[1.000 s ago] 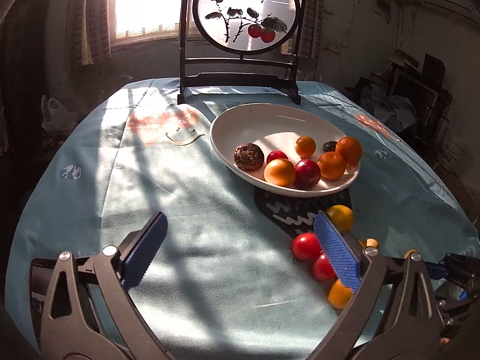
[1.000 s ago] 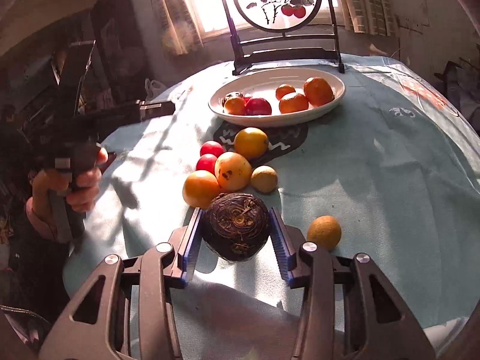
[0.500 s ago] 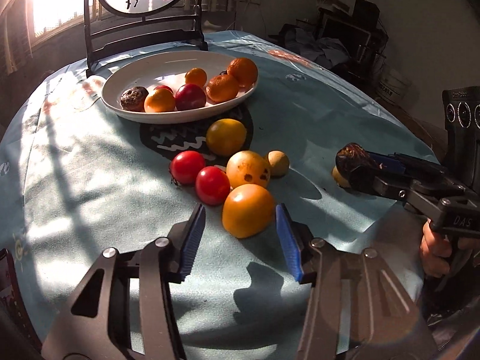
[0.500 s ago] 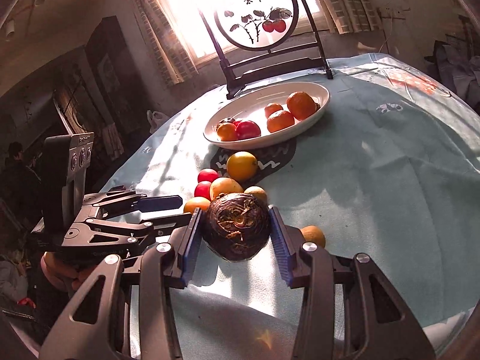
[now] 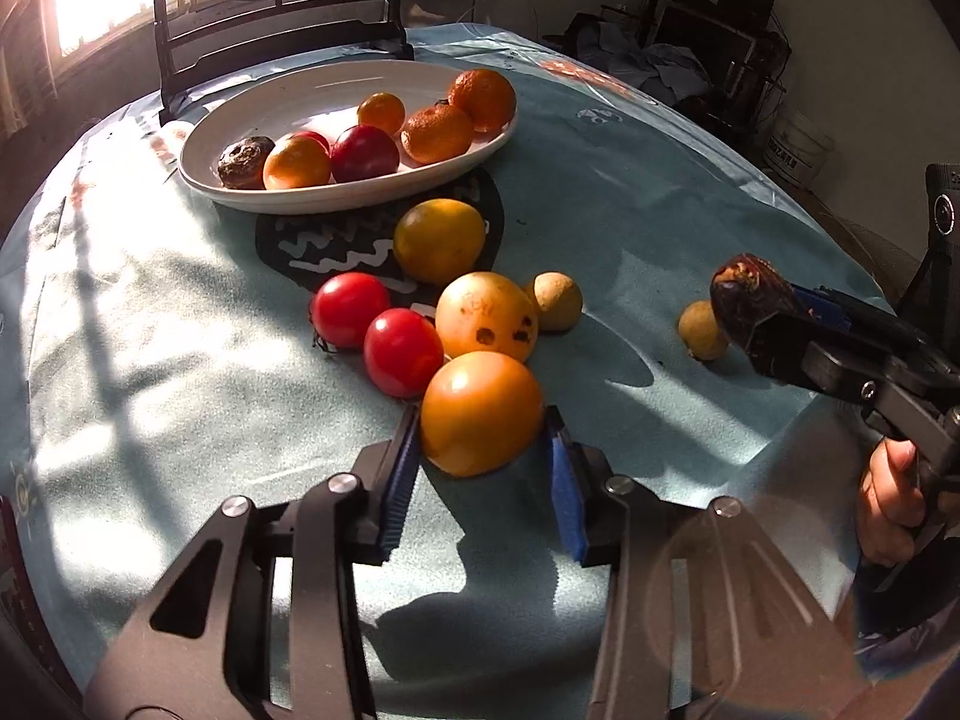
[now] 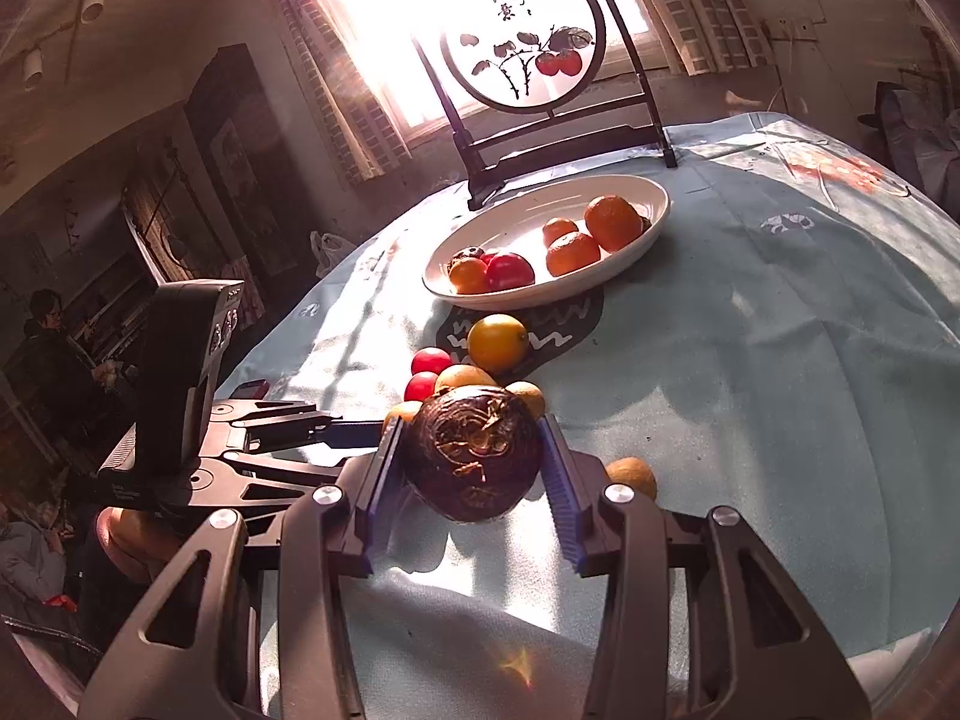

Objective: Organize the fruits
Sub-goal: 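Grasp a large orange with the left tool while the right tool holds the tea cake, then release the tea cake and the orange into the plate with both tools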

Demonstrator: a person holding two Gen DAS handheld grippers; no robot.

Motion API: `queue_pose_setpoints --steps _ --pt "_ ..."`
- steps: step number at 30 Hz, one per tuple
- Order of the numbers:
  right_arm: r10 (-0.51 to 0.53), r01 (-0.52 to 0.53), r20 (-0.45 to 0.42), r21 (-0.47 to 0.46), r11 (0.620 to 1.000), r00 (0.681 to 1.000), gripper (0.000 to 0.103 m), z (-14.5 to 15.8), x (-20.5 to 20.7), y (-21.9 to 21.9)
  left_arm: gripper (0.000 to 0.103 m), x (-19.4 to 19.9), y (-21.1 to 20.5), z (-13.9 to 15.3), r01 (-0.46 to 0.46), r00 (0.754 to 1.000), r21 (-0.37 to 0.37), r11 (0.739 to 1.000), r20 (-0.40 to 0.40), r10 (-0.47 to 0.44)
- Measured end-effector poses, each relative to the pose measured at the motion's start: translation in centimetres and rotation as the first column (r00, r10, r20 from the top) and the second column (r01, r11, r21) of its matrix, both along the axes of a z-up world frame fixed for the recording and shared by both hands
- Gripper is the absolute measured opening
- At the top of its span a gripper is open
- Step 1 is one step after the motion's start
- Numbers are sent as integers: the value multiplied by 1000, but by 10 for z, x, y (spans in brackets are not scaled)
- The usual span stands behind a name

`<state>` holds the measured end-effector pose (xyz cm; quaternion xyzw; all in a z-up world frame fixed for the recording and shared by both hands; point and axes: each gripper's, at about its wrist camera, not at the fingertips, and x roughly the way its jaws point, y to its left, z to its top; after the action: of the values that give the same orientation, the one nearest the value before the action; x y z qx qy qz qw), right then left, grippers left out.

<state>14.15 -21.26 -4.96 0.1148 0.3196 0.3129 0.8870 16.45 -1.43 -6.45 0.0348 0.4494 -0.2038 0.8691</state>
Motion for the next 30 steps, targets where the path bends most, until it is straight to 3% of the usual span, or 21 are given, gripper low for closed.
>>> queue_pose_setpoints --steps 8,13,17,22,26,30 --pt "21 -21 -10 -1 1000 1000 44 0 1 1 40 -9 11 8 -9 1000 -65 998 27 11" --pt "56 -57 -69 -10 998 996 44 0 10 6 40 -1 26 24 -27 998 -121 992 52 33" --pt "41 -42 -37 -49 998 998 44 18 25 14 40 31 36 52 -81 990 -164 983 102 99" --pt "4 -4 13 -15 1000 1000 44 50 72 23 40 89 48 74 -224 962 -200 954 109 249" --pt "-26 26 -2 -21 999 1000 44 58 124 39 40 126 53 77 -294 942 -172 940 116 316" --pt "-53 50 -44 -63 997 998 44 48 169 56 40 158 61 69 -330 935 -150 932 88 345"
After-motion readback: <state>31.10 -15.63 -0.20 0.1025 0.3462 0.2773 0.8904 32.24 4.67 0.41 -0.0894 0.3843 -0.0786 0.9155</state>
